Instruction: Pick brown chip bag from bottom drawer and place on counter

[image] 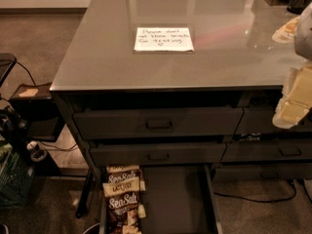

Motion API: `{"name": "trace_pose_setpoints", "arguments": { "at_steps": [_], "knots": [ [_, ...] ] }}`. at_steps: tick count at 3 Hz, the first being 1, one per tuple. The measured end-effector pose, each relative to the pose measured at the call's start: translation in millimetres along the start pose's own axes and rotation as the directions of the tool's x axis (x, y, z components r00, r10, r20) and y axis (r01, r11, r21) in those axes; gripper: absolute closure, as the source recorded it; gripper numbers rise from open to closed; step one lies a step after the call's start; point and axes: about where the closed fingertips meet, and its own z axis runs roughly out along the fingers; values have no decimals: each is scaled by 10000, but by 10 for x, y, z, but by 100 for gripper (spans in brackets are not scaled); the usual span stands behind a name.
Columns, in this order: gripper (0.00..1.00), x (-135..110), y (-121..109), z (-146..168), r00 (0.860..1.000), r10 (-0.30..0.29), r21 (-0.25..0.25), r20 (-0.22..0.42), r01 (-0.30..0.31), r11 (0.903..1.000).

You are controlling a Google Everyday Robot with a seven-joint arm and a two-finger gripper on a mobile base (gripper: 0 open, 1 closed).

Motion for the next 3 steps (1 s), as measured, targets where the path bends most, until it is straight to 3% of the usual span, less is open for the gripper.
{"name": "trace_pose_setpoints", "arguments": {
  "at_steps": [1, 2, 3],
  "knots": [
    [0, 0, 1, 1, 10000, 0, -2, 4, 0, 10000],
    [0, -66, 219, 293, 9968, 81, -410, 797, -49, 9991],
    [0, -342, 653, 775, 9710, 43, -915, 2389, 181, 9956]
  ]
}}
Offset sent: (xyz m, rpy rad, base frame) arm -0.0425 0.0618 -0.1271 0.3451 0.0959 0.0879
